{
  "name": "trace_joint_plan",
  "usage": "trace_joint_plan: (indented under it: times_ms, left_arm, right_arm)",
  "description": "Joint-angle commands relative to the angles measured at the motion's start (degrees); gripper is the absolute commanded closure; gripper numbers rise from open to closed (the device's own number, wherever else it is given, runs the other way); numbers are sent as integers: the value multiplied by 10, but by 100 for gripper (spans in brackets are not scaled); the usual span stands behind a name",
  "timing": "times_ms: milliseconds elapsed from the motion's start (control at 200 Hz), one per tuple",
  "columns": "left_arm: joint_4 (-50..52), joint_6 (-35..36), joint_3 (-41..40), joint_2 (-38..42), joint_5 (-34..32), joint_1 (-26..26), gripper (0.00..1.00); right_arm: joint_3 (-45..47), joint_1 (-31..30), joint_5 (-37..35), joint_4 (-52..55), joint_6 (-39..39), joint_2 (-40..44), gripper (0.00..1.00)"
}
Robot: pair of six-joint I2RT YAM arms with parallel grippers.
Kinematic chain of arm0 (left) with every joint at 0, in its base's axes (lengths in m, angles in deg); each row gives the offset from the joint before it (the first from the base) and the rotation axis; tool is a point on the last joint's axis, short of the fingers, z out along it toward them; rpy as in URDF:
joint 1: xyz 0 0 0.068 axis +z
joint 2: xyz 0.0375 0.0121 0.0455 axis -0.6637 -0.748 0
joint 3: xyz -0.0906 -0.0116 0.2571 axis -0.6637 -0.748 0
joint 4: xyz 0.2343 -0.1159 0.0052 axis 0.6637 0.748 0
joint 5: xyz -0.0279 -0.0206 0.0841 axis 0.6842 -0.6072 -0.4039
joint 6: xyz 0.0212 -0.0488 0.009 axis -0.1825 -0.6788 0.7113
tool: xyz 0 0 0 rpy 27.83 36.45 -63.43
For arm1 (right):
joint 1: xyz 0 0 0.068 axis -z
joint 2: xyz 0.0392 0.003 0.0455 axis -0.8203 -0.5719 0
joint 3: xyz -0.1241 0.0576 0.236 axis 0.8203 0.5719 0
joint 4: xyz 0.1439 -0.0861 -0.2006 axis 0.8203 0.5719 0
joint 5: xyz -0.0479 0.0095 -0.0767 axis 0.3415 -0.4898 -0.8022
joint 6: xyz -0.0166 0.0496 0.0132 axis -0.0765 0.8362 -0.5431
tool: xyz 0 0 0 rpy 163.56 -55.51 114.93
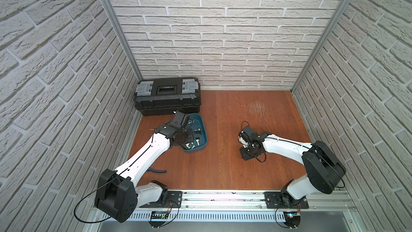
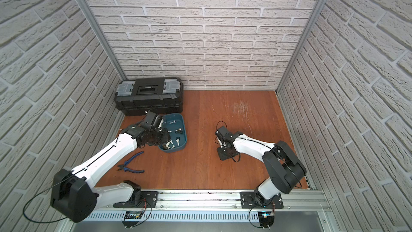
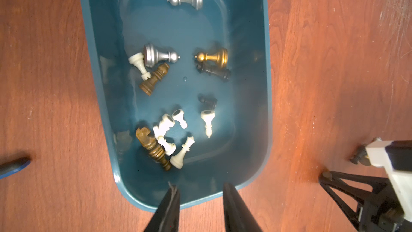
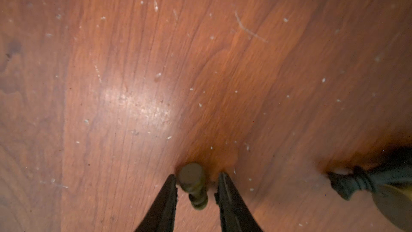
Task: Put the chess pieces into the storage box
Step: Pick up the chess piece at the center of the board, then place the chess piece in the storage box.
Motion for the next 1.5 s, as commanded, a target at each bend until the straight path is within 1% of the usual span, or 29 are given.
trace_joint_plan:
  times_ms: [0, 65, 160, 340, 510, 670, 790, 1075, 1145, 1345, 1495]
  left_arm:
    - [-2, 3, -6, 8, -9, -1, 62]
    - [-1, 5, -5, 9, -10, -1, 62]
    - [0, 9, 0, 12, -10, -1, 62]
    - [10, 18, 14, 18, -15, 0, 62]
    - [-6, 3, -8, 54, -15, 0, 62]
    - [-6, -10, -36, 97, -26, 0, 62]
    - [11, -10, -51, 116, -39, 0, 62]
    - [52, -22, -77, 188, -77, 2, 63]
    - [64, -21, -77, 200, -79, 3, 63]
    - [70, -24, -85, 213, -80, 5, 63]
    - [63, -23, -87, 210, -80, 5, 63]
  right_arm:
    - [-5, -16, 9, -18, 7, -31, 71]
    - [-12, -21, 8, -16, 8, -40, 77]
    - [-15, -23, 9, -13, 14, -44, 80]
    - [-21, -23, 16, -4, 25, -14, 90]
    - [-73, -27, 52, 15, 32, 12, 91]
    - [-163, -50, 74, 31, 26, -10, 90]
    - [-247, -77, 92, 29, 20, -59, 90]
    - [-461, -140, 128, 15, 9, -239, 88]
    - [-510, -153, 121, 26, -2, -288, 88]
    - [-573, -161, 104, 6, 1, -363, 87]
    - [-615, -161, 88, 2, 1, -395, 85]
